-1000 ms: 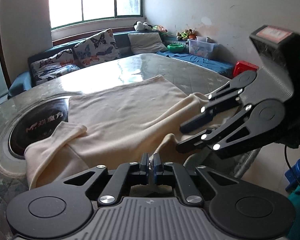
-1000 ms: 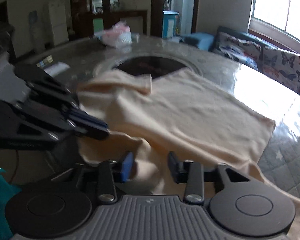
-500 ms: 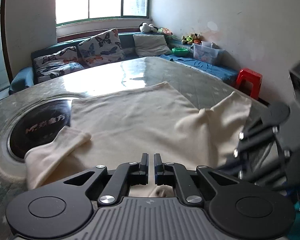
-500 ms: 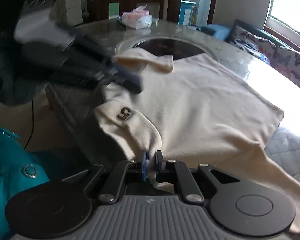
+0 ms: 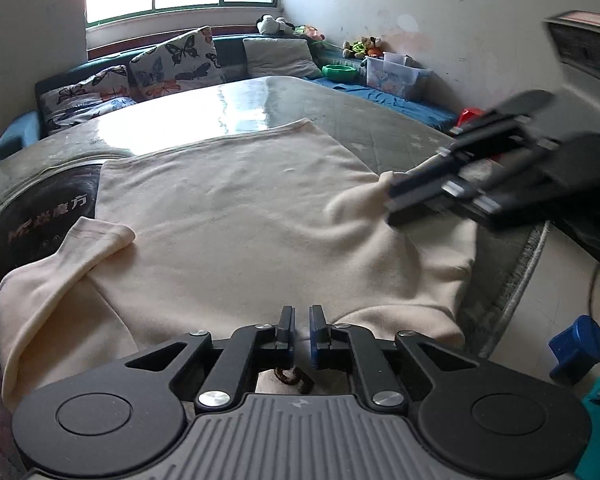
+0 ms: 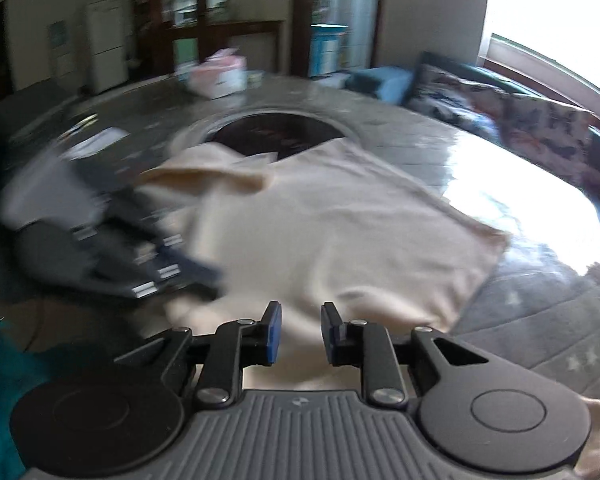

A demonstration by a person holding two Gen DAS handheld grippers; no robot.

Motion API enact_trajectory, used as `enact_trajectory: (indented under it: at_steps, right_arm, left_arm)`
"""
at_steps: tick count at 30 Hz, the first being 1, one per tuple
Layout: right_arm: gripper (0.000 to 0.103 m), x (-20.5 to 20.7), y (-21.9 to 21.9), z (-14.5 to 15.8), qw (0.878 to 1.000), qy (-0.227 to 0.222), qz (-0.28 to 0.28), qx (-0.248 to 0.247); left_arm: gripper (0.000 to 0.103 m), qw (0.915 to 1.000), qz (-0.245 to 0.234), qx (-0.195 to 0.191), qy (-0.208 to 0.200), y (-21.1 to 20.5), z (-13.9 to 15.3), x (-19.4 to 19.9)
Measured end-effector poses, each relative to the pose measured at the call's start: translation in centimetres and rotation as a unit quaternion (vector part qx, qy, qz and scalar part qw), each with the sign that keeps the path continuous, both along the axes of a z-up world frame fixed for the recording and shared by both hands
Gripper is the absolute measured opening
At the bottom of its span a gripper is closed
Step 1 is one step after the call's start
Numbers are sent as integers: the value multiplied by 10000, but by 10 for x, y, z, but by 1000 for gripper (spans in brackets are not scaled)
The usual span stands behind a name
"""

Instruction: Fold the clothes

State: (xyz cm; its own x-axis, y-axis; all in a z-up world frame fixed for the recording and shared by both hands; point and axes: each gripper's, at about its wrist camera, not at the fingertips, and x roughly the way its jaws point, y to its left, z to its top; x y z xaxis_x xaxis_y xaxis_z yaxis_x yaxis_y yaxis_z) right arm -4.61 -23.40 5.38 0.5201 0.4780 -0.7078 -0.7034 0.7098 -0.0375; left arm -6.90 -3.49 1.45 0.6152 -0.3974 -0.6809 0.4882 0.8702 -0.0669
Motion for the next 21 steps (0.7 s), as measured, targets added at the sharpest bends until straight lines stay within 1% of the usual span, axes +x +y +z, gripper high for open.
enact_trajectory:
  at_steps: [3,6,8,10,14,16,21]
  right_arm:
    - [23,18,-3,-13,9992,98,-368,-117]
    - [22,36,-7,-27,9968,209,-731,-242]
    - [23,35,-16,-33,9953,334,-888,-196]
    - [23,29,-24,-33,9947,382,-944,-129]
    - [24,26,-29,-32,9949,406,-919,-79]
    - [30,28,-29,-28,9950,436,-898,-2]
    - [32,39,-26,-19,9952,354,-906,126]
  left_arm:
    - [11,10000,-2,0,6,1,0,-2]
    - [16,10000,-5,-7,17,2,-1,-3]
    - [19,10000,-33,-25,23,3,-1,-4]
    - [25,9999,-90,-38,34,3,0,-2]
    - [26,9999,-157,7,26,1,4,9]
    - [26,10000,-78,17,-17,4,8,18]
    - [26,9993,328,75,-130,15,17,47]
